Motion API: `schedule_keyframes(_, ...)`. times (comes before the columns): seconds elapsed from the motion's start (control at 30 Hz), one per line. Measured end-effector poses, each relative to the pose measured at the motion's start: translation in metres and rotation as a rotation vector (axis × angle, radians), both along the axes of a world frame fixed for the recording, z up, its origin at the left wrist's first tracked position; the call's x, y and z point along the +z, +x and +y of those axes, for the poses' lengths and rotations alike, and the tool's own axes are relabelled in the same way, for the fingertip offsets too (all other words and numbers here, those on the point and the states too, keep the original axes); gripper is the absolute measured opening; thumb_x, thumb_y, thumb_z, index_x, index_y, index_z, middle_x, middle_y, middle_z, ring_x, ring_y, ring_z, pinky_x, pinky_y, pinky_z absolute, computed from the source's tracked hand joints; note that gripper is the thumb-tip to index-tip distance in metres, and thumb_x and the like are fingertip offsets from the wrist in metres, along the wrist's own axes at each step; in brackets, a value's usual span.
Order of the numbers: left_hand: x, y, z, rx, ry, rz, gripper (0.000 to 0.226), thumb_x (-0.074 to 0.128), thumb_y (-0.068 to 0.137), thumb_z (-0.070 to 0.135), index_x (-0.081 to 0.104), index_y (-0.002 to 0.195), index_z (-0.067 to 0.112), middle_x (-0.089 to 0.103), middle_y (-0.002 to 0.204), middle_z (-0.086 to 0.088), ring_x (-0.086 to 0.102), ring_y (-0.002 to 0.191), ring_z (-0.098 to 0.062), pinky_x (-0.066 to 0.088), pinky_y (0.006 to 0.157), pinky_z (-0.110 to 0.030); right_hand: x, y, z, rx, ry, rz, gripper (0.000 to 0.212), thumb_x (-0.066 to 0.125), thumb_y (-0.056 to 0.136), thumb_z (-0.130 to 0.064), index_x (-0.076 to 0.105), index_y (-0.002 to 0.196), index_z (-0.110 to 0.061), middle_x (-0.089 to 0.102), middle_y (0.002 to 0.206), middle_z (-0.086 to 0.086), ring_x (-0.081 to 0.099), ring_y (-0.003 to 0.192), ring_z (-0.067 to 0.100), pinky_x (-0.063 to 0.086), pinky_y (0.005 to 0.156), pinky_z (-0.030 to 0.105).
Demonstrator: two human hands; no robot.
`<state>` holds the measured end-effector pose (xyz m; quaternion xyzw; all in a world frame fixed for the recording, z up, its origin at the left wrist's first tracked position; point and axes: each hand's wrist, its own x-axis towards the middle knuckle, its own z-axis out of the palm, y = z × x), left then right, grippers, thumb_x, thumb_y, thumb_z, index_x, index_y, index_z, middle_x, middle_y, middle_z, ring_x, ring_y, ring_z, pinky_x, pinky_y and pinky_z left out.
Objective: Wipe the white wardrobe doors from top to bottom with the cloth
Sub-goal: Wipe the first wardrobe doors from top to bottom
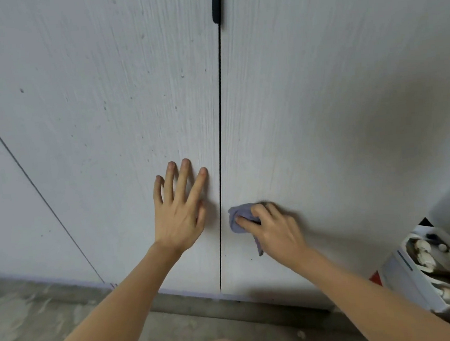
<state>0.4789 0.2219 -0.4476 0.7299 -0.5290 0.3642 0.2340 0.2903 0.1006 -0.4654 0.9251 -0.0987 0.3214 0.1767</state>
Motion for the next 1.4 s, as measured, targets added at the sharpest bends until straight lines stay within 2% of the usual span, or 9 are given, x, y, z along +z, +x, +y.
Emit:
schedule_keyframes(0.13, -0.015, -0.001, -0.005, 0.001, -0.049, 0.027, 0.059, 0.038, 0.088, 0.028, 0.027, 0.144, 0.016, 0.017, 0.151, -0.017, 0.013, 0.139, -0.042, 0.018, 0.108, -0.059, 0.054, 0.010, 0.001, -0.068, -0.004, -0.468, 0.040, 0.062, 0.077, -0.003, 0.069, 0.111, -0.022, 0.038, 0.097, 0.002, 0.045, 0.081, 0.021, 0.034, 0.043, 0.022)
schedule_keyframes(0.23, -0.041, -0.004, -0.006, -0.001, -0.043, 0.045, 0.061, 0.038, 0.090, 0.032, 0.020, 0.146, 0.019, 0.015, 0.151, -0.017, 0.011, 0.139, -0.044, 0.016, 0.109, -0.060, 0.059, 0.018, 0.000, -0.138, 0.018, -0.601, 0.046, 0.057, 0.078, 0.002, 0.065, 0.116, -0.022, 0.037, 0.101, 0.004, 0.043, 0.085, 0.023, 0.030, 0.049, 0.022)
schedule_keyframes(0.43, -0.063, 0.009, -0.017, -0.012, -0.146, -0.016, 0.068, 0.042, 0.092, 0.032, 0.008, 0.150, 0.028, 0.008, 0.151, -0.010, 0.000, 0.144, -0.034, 0.014, 0.110, -0.058, -0.059, 0.028, 0.009, -0.064, -0.093, -0.243, 0.043, 0.037, 0.088, 0.002, 0.062, 0.111, -0.024, 0.044, 0.099, 0.002, 0.043, 0.078, 0.020, 0.044, 0.047, 0.025)
schedule_keyframes(0.57, -0.069, 0.015, -0.019, -0.013, -0.163, -0.042, 0.063, 0.041, 0.092, 0.030, 0.014, 0.149, 0.030, 0.010, 0.151, -0.009, 0.005, 0.143, -0.035, 0.020, 0.107, -0.058, -0.122, 0.022, 0.009, -0.057, -0.070, 0.061, 0.039, 0.071, 0.060, -0.006, 0.069, 0.095, -0.024, 0.056, 0.090, 0.002, 0.045, 0.076, 0.022, 0.042, 0.045, 0.025)
schedule_keyframes(0.63, -0.071, 0.017, -0.021, -0.010, -0.175, -0.046, 0.064, 0.041, 0.092, 0.030, 0.013, 0.149, 0.030, 0.010, 0.151, -0.008, -0.002, 0.145, -0.029, 0.020, 0.107, -0.058, -0.117, 0.021, 0.010, -0.063, -0.037, 0.052, 0.035, 0.069, 0.060, -0.004, 0.071, 0.089, -0.024, 0.062, 0.083, 0.001, 0.049, 0.073, 0.022, 0.042, 0.045, 0.024)
schedule_keyframes(0.73, -0.076, 0.016, -0.023, -0.001, -0.189, -0.041, 0.071, 0.045, 0.090, 0.030, 0.008, 0.150, 0.030, 0.003, 0.156, -0.007, -0.002, 0.145, -0.030, 0.016, 0.108, -0.058, -0.080, 0.027, 0.010, -0.030, -0.036, -0.152, 0.037, 0.049, 0.082, 0.001, 0.072, 0.095, -0.024, 0.051, 0.088, 0.001, 0.043, 0.074, 0.020, 0.041, 0.045, 0.024)
schedule_keyframes(0.93, -0.076, 0.019, -0.020, -0.018, -0.182, -0.066, 0.067, 0.044, 0.092, 0.035, 0.011, 0.150, 0.030, -0.007, 0.158, 0.000, -0.004, 0.145, -0.027, 0.017, 0.108, -0.056, -0.004, 0.048, 0.010, -0.093, 0.019, -0.483, 0.036, 0.059, 0.081, -0.002, 0.072, 0.108, -0.024, 0.038, 0.092, 0.000, 0.043, 0.075, 0.020, 0.032, 0.049, 0.022)
schedule_keyframes(1.13, -0.075, 0.016, -0.011, -0.039, -0.129, -0.045, 0.060, 0.037, 0.093, 0.031, 0.015, 0.149, 0.029, -0.006, 0.159, 0.000, 0.005, 0.144, -0.033, 0.019, 0.108, -0.057, -0.076, 0.029, 0.013, -0.007, -0.072, -0.131, 0.038, 0.051, 0.078, -0.001, 0.071, 0.099, -0.026, 0.042, 0.093, 0.001, 0.042, 0.079, 0.021, 0.043, 0.049, 0.026)
schedule_keyframes(1.4, -0.074, 0.012, -0.021, -0.025, -0.189, 0.009, 0.073, 0.046, 0.089, 0.032, 0.007, 0.150, 0.030, 0.013, 0.150, -0.011, -0.002, 0.145, -0.029, 0.017, 0.109, -0.059, -0.126, 0.020, 0.018, -0.098, 0.119, 0.171, 0.045, 0.079, 0.043, -0.002, 0.071, 0.081, -0.024, 0.060, 0.072, 0.002, 0.056, 0.060, 0.020, 0.037, 0.039, 0.022)
